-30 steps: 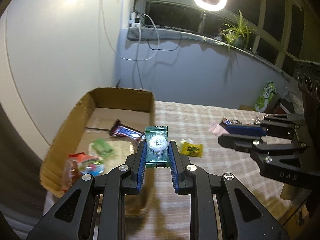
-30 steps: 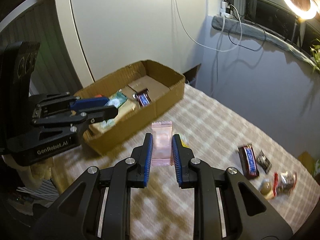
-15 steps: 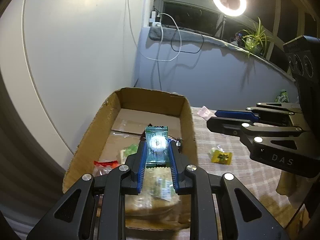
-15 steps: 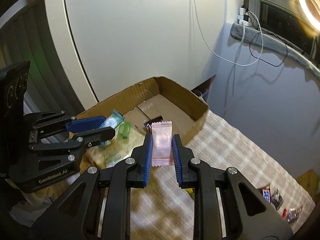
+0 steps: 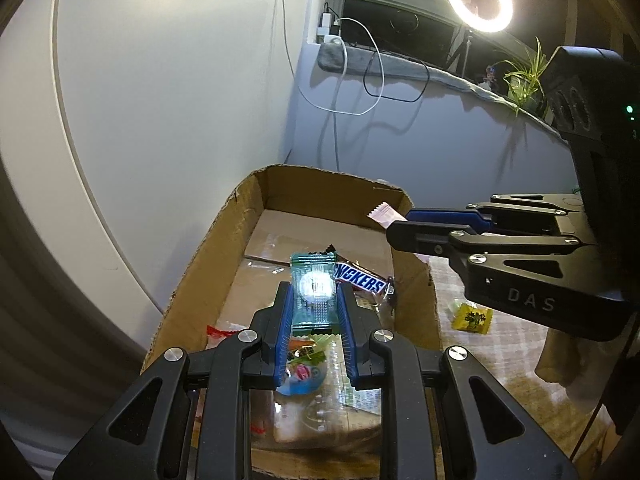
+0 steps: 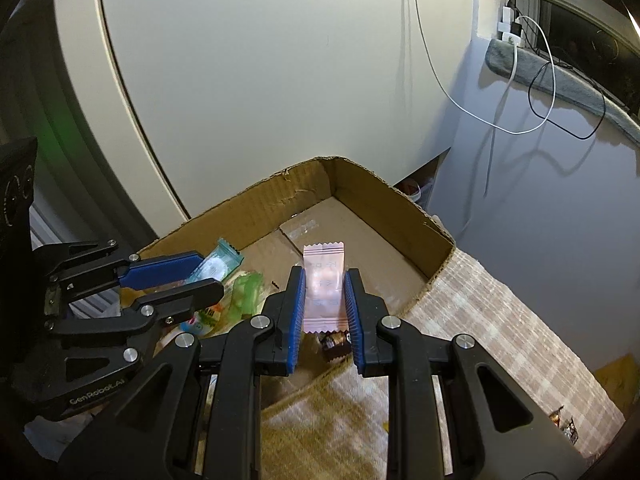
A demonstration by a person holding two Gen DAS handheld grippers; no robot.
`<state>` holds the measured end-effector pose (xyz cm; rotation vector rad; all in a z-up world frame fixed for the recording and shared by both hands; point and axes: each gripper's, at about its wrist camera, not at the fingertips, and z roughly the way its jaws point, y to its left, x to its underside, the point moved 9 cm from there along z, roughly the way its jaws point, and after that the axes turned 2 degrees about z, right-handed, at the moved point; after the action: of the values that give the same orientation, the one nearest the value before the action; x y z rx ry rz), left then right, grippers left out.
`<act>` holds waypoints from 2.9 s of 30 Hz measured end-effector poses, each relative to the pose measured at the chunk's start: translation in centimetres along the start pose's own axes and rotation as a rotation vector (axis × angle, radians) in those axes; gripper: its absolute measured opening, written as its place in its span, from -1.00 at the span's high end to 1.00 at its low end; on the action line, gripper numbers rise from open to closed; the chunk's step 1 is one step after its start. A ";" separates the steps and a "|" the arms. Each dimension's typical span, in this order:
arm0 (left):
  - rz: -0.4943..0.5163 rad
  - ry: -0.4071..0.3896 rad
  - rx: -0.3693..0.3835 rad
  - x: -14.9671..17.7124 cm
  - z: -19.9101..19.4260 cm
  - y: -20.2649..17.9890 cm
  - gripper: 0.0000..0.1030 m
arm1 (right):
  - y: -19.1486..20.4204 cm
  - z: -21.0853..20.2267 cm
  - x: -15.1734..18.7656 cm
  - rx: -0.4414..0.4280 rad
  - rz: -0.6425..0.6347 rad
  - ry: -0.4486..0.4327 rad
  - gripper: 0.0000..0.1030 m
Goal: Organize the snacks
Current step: 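Carry the teal and pink packets into the box and open both tools, then move both tools back over the remaining snacks on the table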
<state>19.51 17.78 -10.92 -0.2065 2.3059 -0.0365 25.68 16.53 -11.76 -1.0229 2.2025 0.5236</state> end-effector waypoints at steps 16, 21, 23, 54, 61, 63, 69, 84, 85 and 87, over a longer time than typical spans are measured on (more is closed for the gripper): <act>-0.009 0.005 -0.009 0.0 0.4 0.4 0.58 | -0.2 1.3 -0.5 0.007 -0.003 0.012 0.59; -0.013 0.003 -0.016 0.0 0.4 0.6 0.42 | -0.4 1.0 -0.5 0.017 0.001 0.005 0.13; -0.016 0.002 -0.019 0.0 0.4 0.7 0.36 | -0.6 0.8 -0.6 0.022 0.003 -0.005 -0.05; 0.029 -0.041 -0.008 -0.5 -1.5 -3.0 -0.33 | -5.7 -6.8 1.8 0.141 0.071 -0.079 -0.86; 0.052 -0.040 0.028 -0.5 -1.3 -5.5 -0.33 | -9.1 -10.2 4.4 0.196 0.099 -0.092 -0.86; 0.056 -0.037 0.039 -0.5 -1.2 -6.2 -0.33 | -10.4 -11.1 5.3 0.224 0.116 -0.096 -0.86; 0.079 -0.024 0.083 0.0 -0.7 -9.2 -0.33 | -14.4 -13.5 8.3 0.270 0.186 -0.072 -0.86; 0.123 0.062 0.169 3.0 2.0 -15.3 -0.21 | -19.4 -14.9 14.4 0.232 0.272 -0.018 -0.67; 0.125 0.071 0.167 3.2 2.3 -15.4 -0.20 | -19.4 -14.6 14.5 0.224 0.269 -0.011 -0.66; 0.121 0.086 0.162 3.6 3.0 -15.5 -0.16 | -19.3 -13.8 14.9 0.207 0.262 0.003 -0.59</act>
<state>21.45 2.08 -14.11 0.0182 2.3833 -0.1728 28.21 -11.29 -13.88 -0.6320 2.3512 0.3964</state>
